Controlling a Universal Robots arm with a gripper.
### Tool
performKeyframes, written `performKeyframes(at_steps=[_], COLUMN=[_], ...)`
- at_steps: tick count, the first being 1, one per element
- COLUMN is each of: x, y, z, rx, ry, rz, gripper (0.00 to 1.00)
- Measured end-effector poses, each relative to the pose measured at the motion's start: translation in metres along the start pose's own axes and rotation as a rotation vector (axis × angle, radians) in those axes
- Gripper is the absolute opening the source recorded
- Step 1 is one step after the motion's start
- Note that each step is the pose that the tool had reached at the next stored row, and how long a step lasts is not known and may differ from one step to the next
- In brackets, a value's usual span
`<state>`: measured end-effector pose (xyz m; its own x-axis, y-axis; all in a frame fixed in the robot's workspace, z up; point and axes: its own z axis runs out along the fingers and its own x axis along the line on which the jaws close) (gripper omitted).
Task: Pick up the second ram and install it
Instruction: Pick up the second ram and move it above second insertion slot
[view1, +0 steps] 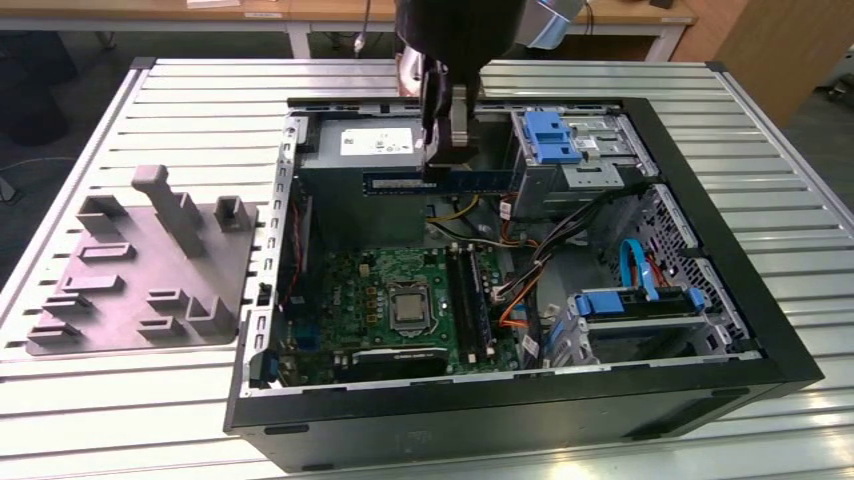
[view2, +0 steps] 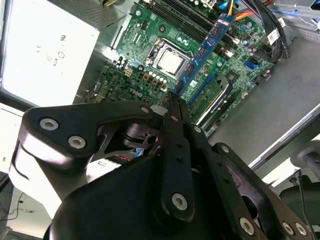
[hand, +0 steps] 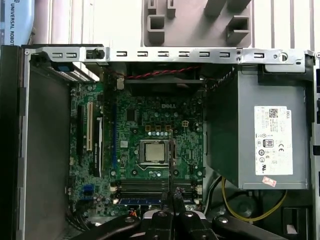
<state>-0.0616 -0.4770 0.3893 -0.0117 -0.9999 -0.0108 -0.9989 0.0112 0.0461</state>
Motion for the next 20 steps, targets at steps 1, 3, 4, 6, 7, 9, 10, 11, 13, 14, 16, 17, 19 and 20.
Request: performKeyframes(at_steps=[1,3,4,6,7,9,10,11,13,14,16,17,19,20], x=[0.0006,0.0022,0.0031,0.0047,0.0054,0.0066,0.0070,0.0075,0.0081,0.0082,0.0083,0.0084,0.0087,0.0087], y=[0.0000,-0.0002,-0.0002,-0.0003,-0.0003,-0.0004,-0.0005,-0.0005,-0.0007,-0.0008,-0.0010,-0.0011,-0.0012,-0.0013], z=[0.0008,0.0024,0.0033,0.0053,0.0062,0.0081,0.0092,0.0105,0.0136,0.0154,0.0190,0.0208,0.0245,0.0261], rx=[0.0000,0.0000,0.0000,0.0001,0.0000,0.0000,0.0001,0.0001,0.0001,0.0000,0.0000,0.0000,0.0000,0.0000], ry=[0.0001,0.0001,0.0000,-0.0005,-0.0013,-0.0034,-0.0046,-0.0055,-0.0061,-0.0062,-0.0062,-0.0062,-0.0061,-0.0061], rz=[0.000,0.000,0.000,0.000,0.000,-0.001,-0.001,-0.001,-0.001,-0.001,-0.001,-0.001,-0.002,-0.002], gripper=[0.12,0.12,0.12,0.12,0.12,0.12,0.12,0.12,0.12,0.12,0.12,0.12,0.12,0.12])
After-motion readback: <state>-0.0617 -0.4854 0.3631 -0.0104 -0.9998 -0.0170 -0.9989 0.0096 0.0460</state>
